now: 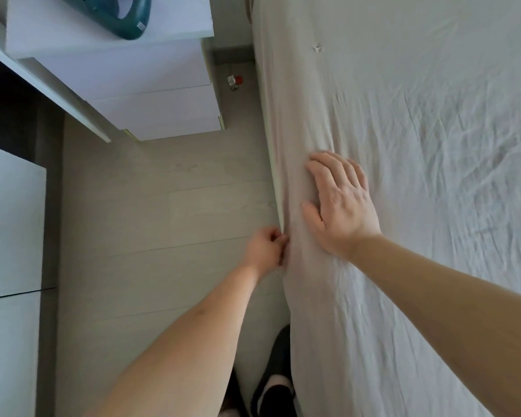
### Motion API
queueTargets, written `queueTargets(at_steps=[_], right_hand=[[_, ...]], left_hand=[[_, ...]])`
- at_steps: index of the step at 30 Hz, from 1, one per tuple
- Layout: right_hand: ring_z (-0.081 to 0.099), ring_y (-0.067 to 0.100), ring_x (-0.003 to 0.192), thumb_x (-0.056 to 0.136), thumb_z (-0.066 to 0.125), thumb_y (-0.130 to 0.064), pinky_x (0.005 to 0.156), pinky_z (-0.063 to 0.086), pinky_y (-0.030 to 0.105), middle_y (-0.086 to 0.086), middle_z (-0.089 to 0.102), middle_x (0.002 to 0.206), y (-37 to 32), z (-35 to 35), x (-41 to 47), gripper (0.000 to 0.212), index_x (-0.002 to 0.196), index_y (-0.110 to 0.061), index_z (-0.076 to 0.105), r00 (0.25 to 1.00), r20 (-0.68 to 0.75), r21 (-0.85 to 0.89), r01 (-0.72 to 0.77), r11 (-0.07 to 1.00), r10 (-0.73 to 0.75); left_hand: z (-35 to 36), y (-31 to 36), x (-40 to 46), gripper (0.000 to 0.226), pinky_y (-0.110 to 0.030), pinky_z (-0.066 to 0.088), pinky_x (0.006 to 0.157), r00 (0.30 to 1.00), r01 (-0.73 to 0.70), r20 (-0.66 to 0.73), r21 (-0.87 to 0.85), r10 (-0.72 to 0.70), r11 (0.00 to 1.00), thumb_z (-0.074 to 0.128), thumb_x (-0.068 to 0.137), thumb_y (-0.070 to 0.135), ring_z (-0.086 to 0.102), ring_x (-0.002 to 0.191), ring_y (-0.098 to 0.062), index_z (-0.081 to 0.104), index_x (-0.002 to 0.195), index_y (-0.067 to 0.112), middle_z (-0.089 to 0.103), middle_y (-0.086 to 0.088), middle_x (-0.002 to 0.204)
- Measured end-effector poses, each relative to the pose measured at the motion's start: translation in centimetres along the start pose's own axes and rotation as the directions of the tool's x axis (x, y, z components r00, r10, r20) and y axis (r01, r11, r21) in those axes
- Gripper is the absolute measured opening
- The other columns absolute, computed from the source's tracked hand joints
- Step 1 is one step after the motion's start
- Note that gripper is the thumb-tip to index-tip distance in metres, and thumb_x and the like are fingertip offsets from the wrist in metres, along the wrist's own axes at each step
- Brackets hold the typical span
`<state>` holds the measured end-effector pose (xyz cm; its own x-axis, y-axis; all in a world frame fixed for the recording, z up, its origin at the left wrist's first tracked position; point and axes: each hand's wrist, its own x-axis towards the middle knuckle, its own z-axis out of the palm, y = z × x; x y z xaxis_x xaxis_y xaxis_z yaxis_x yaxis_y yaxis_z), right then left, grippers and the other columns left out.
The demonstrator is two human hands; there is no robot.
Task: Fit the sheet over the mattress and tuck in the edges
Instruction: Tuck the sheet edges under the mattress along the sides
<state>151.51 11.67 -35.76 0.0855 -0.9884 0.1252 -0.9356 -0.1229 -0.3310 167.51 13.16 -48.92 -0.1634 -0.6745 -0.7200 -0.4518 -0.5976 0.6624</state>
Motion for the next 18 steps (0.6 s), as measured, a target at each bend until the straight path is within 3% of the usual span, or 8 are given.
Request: queueTargets(at_steps=[2, 3, 6, 9, 11, 14, 16, 18], right_hand=[[0.038, 0.027, 0.142, 0.085, 0.063, -0.027, 0.122, 0.021, 0.044, 0.006, 0.049, 0.147, 0.0, 0.2, -0.5, 0.055, 0.136, -0.008, 0.054, 1.0, -0.02, -0.007, 0.006, 1.0, -0.006], [0.04, 0.027, 0.141, 0.084, 0.064, -0.027, 0.121, 0.023, 0.044, 0.006, 0.049, 0.146, 0.1, 0.4, -0.7, 0.054, 0.134, -0.009, 0.055, 0.999, -0.031, -0.02, 0.007, 1.0, -0.008], [0.042, 0.027, 0.138, 0.083, 0.062, -0.031, 0.119, 0.025, 0.044, 0.004, 0.051, 0.143, 0.1, 0.9, -0.5, 0.053, 0.132, -0.011, 0.056, 0.999, -0.047, -0.065, 0.007, 0.998, -0.01], [0.043, 0.026, 0.136, 0.083, 0.061, -0.033, 0.118, 0.025, 0.044, 0.004, 0.052, 0.142, 0.1, 1.2, -0.6, 0.052, 0.13, -0.012, 0.056, 0.998, -0.061, -0.076, 0.0, 0.997, -0.004], [0.044, 0.027, 0.135, 0.082, 0.06, -0.034, 0.117, 0.026, 0.044, 0.004, 0.052, 0.142, 0.1, 1.2, -0.7, 0.053, 0.13, -0.012, 0.056, 0.998, -0.061, -0.076, -0.006, 0.997, 0.001], [0.044, 0.027, 0.134, 0.082, 0.057, -0.034, 0.117, 0.026, 0.044, 0.003, 0.052, 0.142, -0.1, 1.0, -0.6, 0.052, 0.129, -0.013, 0.056, 0.998, -0.06, -0.076, -0.003, 0.997, -0.002], [0.043, 0.027, 0.134, 0.082, 0.057, -0.034, 0.117, 0.025, 0.043, 0.003, 0.052, 0.142, -0.1, 1.1, -0.6, 0.051, 0.129, -0.013, 0.056, 0.999, -0.054, -0.076, -0.006, 0.997, 0.002], [0.043, 0.027, 0.135, 0.082, 0.059, -0.034, 0.117, 0.025, 0.043, 0.003, 0.051, 0.141, 0.0, 1.1, -0.7, 0.051, 0.129, -0.013, 0.056, 0.999, -0.049, -0.091, 0.009, 0.996, -0.013]], left_hand=[[-1.3, -1.8, 0.9, 0.023, -0.037, 0.044, 0.058, 0.988, 0.091, -0.136, 0.17, -0.068, 0.981, 0.053, 0.095, 0.011, 0.054, 0.065, -0.024, 0.049, 0.074, 0.015, 0.06, -0.014, 0.076], [-1.8, -2.9, 1.3, 0.021, -0.038, 0.045, 0.058, 0.978, 0.155, -0.165, 0.163, -0.128, 0.974, 0.05, 0.093, 0.011, 0.053, 0.064, -0.026, 0.048, 0.074, 0.016, 0.06, -0.014, 0.077], [-2.0, -2.9, 0.8, 0.017, -0.032, 0.047, 0.051, 0.968, 0.17, -0.145, -0.219, -0.204, 0.961, 0.051, 0.099, 0.012, 0.052, 0.054, -0.023, 0.052, 0.082, 0.013, 0.06, -0.013, 0.08], [-1.0, 0.1, -0.7, 0.027, -0.03, 0.049, 0.058, 0.995, -0.036, -0.101, -0.438, -0.009, 0.898, 0.067, 0.096, 0.033, 0.06, 0.067, -0.019, 0.062, 0.103, 0.007, 0.067, -0.006, 0.091], [-0.2, 2.3, -1.5, 0.035, -0.03, 0.048, 0.063, 0.994, -0.105, -0.02, -0.44, 0.107, 0.892, 0.07, 0.093, 0.036, 0.06, 0.076, -0.017, 0.064, 0.111, 0.006, 0.068, -0.004, 0.092], [0.8, 4.3, -1.3, 0.03, -0.028, 0.043, 0.06, 0.983, -0.144, 0.049, -0.396, 0.177, 0.907, 0.064, 0.095, 0.022, 0.053, 0.071, -0.017, 0.064, 0.108, -0.005, 0.064, -0.01, 0.085], [1.0, 4.7, -1.1, 0.021, -0.027, 0.043, 0.057, 0.991, -0.126, -0.003, -0.382, 0.135, 0.915, 0.061, 0.094, 0.016, 0.052, 0.065, -0.015, 0.066, 0.099, -0.004, 0.064, -0.008, 0.078], [0.8, 3.8, -0.3, 0.016, -0.03, 0.042, 0.058, 0.987, -0.104, -0.147, -0.295, 0.062, 0.95, 0.062, 0.091, 0.019, 0.051, 0.062, -0.016, 0.061, 0.079, 0.008, 0.06, -0.004, 0.069]])
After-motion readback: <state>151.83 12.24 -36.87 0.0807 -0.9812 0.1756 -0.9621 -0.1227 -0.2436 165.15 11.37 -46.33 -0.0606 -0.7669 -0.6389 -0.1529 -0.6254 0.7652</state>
